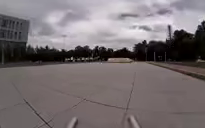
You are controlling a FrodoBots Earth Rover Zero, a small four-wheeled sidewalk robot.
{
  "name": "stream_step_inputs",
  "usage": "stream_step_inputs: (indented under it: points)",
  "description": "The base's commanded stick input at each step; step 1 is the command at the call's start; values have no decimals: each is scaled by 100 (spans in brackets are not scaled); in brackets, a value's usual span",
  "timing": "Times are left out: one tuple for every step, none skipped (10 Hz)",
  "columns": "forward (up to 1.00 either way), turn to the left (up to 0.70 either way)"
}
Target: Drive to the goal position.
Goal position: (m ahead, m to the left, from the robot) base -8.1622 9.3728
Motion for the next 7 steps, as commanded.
stream_step_inputs:
  points:
    - [70,36]
    - [70,36]
    - [70,36]
    - [70,36]
    - [70,36]
    - [70,34]
    - [70,32]
